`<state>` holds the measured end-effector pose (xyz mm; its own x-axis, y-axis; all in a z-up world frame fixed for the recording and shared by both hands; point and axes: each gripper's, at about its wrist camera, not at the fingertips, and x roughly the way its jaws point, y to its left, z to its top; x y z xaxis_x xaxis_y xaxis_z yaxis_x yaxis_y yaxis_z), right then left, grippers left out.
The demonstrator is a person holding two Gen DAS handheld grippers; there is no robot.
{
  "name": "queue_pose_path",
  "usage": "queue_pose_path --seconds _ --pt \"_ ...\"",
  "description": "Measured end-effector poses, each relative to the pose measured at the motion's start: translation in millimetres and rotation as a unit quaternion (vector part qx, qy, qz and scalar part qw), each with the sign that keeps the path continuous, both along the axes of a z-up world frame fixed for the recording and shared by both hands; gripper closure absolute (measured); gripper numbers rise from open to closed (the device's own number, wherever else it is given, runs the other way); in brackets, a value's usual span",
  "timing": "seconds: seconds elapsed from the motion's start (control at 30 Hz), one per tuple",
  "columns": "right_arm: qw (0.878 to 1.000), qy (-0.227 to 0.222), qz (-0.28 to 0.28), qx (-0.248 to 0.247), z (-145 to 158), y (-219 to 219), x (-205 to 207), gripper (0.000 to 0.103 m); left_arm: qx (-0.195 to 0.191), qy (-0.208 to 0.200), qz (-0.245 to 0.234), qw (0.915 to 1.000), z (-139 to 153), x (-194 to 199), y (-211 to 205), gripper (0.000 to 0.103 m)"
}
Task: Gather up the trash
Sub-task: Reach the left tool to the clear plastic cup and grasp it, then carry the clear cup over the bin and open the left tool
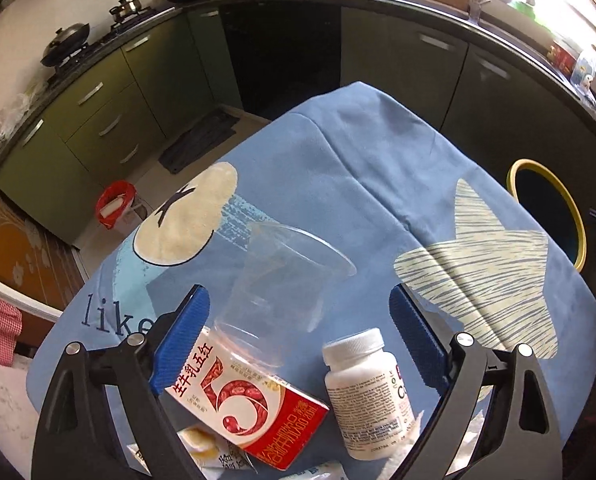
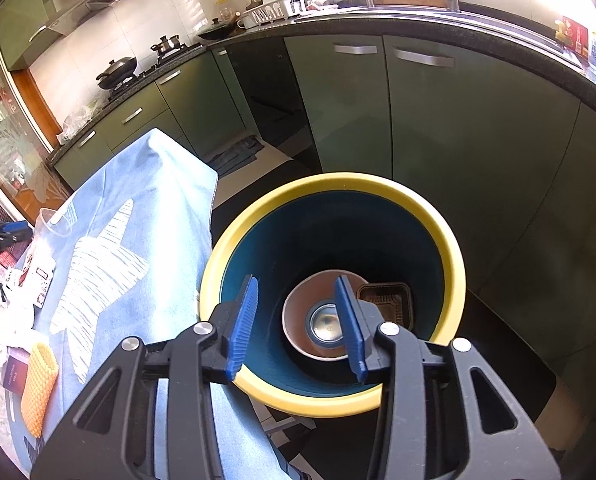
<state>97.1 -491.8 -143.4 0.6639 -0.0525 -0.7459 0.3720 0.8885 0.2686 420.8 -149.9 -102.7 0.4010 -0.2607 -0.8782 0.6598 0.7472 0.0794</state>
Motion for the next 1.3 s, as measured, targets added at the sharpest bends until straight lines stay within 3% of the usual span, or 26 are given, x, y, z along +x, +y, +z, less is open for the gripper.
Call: queue_pose_path --seconds 0.37,0.63,0.67,0.97,1.3 --pt "1.0 0.01 0.012 0.001 -2 6 10 0.063 0.036 0.041 -0.014 0.9984 -34 34 -17 0.025" --pt "1.0 0.012 0.014 0.011 -5 2 11 0.063 0.039 0.042 -0.028 0.998 -34 34 -21 0.029" --pt "1.0 0.012 0.014 0.012 -5 2 11 0.063 0.038 0.04 -0.036 0.9978 -33 31 -22 0.036" --pt "1.0 0.016 0.018 0.019 -9 0 6 0.063 0.064 0.021 -0.046 0.9967 -33 17 -32 0.038" --pt "1.0 0.002 0.015 0.025 -5 -3 -3 0.063 0.032 -0.023 -0.033 0.9987 11 7 -35 0.038"
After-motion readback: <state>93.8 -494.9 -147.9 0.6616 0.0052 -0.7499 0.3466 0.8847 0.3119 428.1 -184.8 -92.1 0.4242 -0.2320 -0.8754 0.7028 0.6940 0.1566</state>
